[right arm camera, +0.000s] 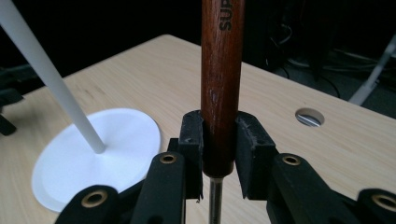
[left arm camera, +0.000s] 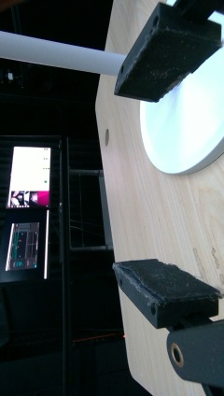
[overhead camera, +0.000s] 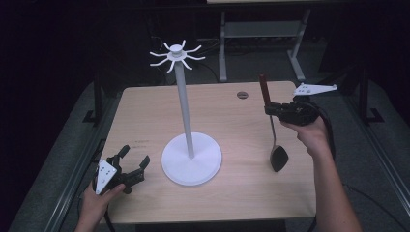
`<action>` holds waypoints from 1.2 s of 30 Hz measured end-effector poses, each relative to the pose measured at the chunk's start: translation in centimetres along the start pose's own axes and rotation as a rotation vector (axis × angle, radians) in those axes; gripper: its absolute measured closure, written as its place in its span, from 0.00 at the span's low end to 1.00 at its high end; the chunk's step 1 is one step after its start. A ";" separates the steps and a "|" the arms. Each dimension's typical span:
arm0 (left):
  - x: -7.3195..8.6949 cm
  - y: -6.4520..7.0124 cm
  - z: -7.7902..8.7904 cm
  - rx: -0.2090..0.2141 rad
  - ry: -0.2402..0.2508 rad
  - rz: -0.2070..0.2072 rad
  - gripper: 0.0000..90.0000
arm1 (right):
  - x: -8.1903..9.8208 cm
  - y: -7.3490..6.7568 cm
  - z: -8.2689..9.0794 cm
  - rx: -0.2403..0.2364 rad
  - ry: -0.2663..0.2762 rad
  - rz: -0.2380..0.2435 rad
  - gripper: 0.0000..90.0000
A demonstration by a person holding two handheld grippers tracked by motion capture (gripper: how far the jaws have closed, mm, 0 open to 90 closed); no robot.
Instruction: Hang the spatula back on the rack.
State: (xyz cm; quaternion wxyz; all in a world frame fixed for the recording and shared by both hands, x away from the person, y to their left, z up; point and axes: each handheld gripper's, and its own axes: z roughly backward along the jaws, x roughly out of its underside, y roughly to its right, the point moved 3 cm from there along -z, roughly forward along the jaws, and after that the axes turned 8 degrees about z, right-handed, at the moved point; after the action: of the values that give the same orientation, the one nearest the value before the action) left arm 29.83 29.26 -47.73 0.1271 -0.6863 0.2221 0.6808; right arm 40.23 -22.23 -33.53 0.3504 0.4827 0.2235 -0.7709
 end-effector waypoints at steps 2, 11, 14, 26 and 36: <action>0.0 0.0 0.0 0.000 0.001 0.001 0.14 | -0.1 -0.3 0.4 -0.004 0.031 0.001 0.81; 0.0 0.1 0.0 0.003 0.002 -0.002 0.14 | -0.4 -0.9 1.8 -0.031 0.101 0.004 0.81; 0.0 0.0 0.0 0.003 0.001 -0.007 0.14 | -0.6 -1.2 2.1 -0.052 0.130 0.007 0.81; 0.0 0.0 0.0 -0.001 0.005 0.006 0.14 | -2.6 -3.3 1.6 -0.129 0.167 0.053 0.81; 0.0 0.0 -0.1 -0.001 0.006 0.003 0.14 | -4.9 -4.7 1.2 -0.185 0.182 0.107 0.81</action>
State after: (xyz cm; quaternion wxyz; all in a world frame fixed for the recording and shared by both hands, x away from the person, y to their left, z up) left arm 29.91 29.23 -47.71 0.1252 -0.6880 0.2231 0.6791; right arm 37.36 -18.39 -28.55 0.4123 0.5273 0.2983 -0.6804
